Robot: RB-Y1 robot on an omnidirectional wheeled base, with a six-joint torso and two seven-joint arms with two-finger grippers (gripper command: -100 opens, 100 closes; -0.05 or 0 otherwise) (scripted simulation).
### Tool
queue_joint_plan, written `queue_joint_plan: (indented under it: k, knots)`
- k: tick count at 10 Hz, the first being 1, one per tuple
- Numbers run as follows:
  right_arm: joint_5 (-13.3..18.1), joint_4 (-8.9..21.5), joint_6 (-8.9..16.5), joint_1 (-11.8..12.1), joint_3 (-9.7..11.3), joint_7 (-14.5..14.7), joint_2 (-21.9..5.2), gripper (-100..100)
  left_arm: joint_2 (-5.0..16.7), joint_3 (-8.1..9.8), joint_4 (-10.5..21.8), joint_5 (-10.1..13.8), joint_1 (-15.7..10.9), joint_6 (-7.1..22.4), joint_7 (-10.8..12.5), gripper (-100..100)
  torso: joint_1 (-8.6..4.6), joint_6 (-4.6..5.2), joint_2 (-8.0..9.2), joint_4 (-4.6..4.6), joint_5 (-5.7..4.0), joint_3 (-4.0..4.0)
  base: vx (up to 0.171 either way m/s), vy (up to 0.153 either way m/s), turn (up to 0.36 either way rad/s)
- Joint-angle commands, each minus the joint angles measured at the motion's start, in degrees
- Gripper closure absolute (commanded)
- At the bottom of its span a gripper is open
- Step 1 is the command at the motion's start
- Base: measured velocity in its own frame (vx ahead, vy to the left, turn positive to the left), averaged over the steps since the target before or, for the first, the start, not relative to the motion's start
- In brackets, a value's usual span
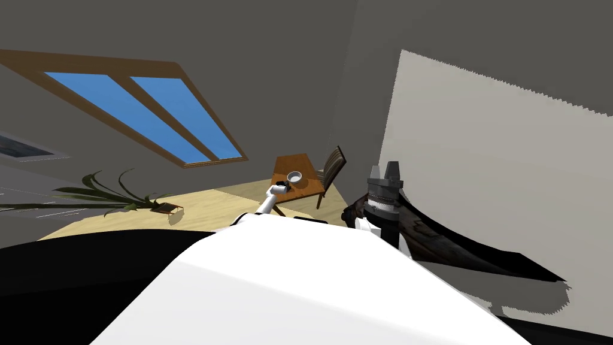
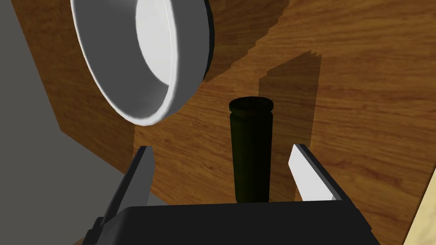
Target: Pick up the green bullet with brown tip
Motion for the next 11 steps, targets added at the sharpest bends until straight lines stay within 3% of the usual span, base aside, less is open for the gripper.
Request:
queue_joint_plan:
  k: [1,4,8,11]
  knots:
    - [0.0,0.0,0.0,0.0,0.0,0.0,0.0,0,0.1,0.60,2.9,0.2,-1.6,2.5,-0.2,-100,0.00,0.00,0.00,0.00,0.00,0.00,0.041,0.075,0.023]
    - [0.0,0.0,0.0,0.0,0.0,0.0,0.0,0,0.3,0.96,5.6,0.6,-2.6,3.7,-0.4,-100,-0.04,0.00,0.02,0.00,-0.01,0.01,0.030,0.050,0.010]
    - [0.0,0.0,0.0,0.0,0.0,0.0,0.0,0,1.1,2.20,12.2,1.7,-5.6,7.5,-1.2,-100,-0.02,-0.01,-0.01,0.00,0.00,-0.01,0.038,0.056,0.026]
    - [0.0,0.0,0.0,0.0,0.0,0.0,0.0,0,1.6,2.80,15.2,2.3,-6.9,9.1,-1.6,-100,-0.01,0.00,0.03,0.00,0.00,0.01,0.037,0.060,0.020]
